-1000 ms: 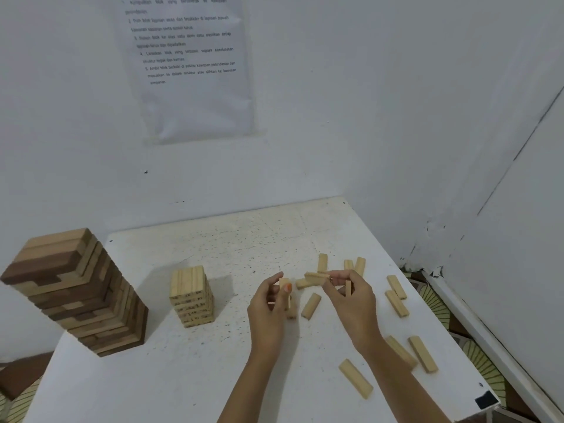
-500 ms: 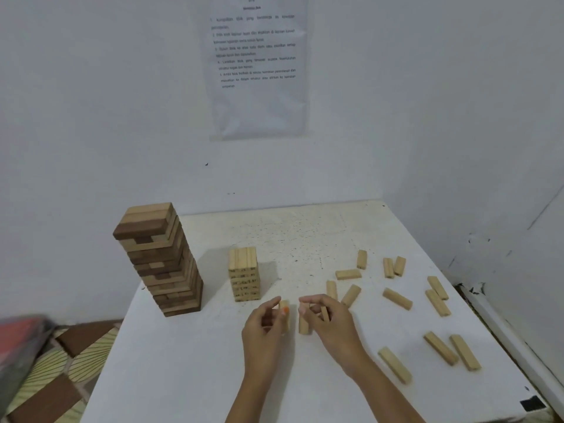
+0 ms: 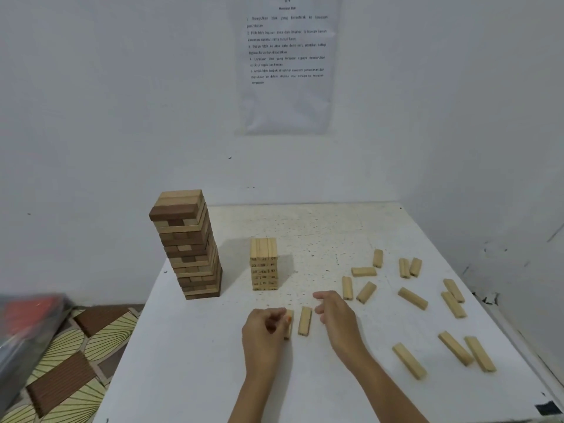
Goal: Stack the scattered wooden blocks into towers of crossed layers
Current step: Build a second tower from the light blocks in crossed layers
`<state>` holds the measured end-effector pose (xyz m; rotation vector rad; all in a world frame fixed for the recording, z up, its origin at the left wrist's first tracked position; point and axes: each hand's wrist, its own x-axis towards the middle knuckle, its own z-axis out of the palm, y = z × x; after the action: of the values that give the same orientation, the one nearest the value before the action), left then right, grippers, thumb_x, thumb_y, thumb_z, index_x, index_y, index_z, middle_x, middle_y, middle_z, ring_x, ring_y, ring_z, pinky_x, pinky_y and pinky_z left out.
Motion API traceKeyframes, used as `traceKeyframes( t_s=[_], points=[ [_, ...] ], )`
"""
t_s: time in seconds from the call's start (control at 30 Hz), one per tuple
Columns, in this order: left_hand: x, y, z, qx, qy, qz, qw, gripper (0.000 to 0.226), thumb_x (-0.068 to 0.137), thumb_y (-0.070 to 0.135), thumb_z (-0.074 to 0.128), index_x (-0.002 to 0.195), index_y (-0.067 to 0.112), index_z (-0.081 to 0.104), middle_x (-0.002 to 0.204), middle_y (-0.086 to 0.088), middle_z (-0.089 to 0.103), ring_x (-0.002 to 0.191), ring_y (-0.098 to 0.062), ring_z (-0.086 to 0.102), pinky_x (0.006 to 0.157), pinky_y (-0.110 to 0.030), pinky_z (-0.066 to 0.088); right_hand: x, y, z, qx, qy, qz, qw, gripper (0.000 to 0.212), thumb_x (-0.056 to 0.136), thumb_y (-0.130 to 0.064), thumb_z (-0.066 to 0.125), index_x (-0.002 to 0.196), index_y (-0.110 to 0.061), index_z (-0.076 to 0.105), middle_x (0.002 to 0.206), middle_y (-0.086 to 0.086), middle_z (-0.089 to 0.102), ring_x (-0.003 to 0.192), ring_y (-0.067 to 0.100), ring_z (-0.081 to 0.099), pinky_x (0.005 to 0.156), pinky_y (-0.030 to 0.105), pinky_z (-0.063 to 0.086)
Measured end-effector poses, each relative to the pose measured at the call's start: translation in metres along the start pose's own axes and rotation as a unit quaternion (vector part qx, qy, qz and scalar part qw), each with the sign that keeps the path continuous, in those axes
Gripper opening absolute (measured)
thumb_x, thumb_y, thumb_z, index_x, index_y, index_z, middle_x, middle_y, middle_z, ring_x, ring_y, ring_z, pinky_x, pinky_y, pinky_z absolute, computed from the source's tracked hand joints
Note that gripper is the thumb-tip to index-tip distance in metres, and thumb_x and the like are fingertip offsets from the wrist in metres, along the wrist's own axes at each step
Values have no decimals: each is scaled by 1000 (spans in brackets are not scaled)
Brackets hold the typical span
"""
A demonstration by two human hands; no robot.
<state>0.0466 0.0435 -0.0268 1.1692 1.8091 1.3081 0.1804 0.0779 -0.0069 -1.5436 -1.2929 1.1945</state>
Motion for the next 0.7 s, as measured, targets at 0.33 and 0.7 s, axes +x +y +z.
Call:
traceKeyframes(
  t_s=[0.33,0.7],
  points=[
    [6,-3,0,-25,-45,0,999,28,86,-5,64,108,13,66,87,-7,64,78,-12,59,70,-10,48,-6,9,-5,-29,59,-45,997,35,87,6,62,109,-20,55,87,6,59,82,20,61,64,9,46],
    [3,-1,4,-24,-86,30,996,35,91,-4,57,115,21,61,107,6,64,91,-7,61,74,-14,50,-12,11,-1,-155,-12,-60,986,48,82,-15,71,126,-17,53,97,-3,53,83,4,52,72,9,41]
  ],
)
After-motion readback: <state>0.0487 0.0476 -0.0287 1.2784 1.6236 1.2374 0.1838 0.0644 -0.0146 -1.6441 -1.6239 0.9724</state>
